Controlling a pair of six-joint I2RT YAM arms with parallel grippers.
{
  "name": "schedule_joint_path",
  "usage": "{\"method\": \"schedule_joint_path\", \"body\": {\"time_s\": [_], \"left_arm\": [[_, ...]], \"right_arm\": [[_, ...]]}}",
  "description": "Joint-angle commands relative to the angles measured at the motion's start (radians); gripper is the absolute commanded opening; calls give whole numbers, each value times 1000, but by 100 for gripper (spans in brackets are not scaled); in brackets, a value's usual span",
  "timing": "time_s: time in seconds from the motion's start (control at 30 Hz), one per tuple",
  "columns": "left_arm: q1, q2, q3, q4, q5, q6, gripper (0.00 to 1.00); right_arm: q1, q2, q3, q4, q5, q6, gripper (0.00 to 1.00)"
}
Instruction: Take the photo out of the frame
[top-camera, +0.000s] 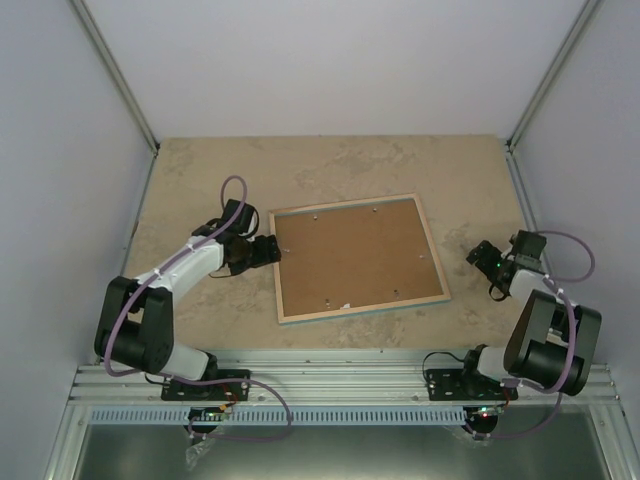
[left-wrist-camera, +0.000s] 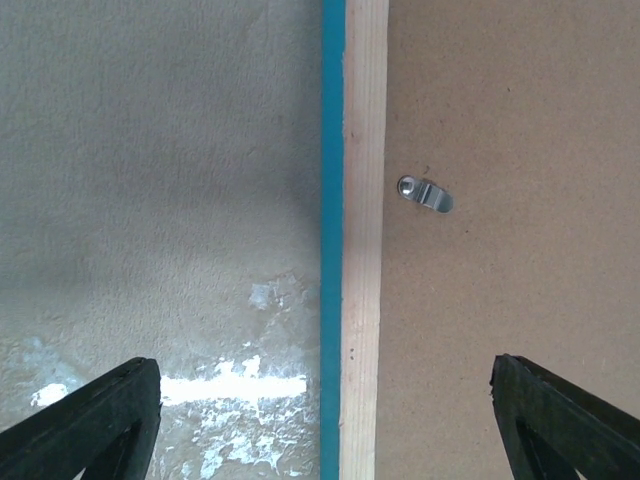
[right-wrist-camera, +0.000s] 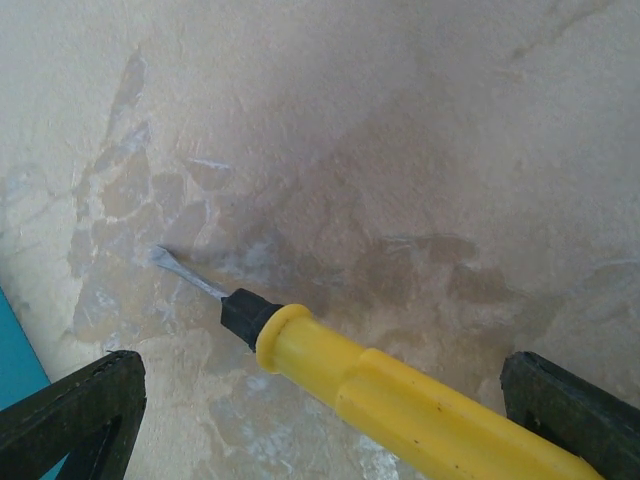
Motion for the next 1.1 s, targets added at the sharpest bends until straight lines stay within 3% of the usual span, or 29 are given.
{"method": "schedule_joint_path", "body": {"time_s": [0.0, 0.6, 0.8, 1.07], "left_arm": [[1, 17, -6, 3, 19, -8, 92], [-11, 22, -22, 22, 39, -5, 94], [-13, 19, -19, 36, 66, -9, 94], [-14, 2, -24, 46, 76, -16, 94]], "right_arm": [[57, 46, 49, -106, 88, -70, 98], [262, 63, 174, -242, 323, -169, 98], [281, -19, 143, -151, 171, -202, 98], [207, -153, 120, -37, 60, -146, 98]]}}
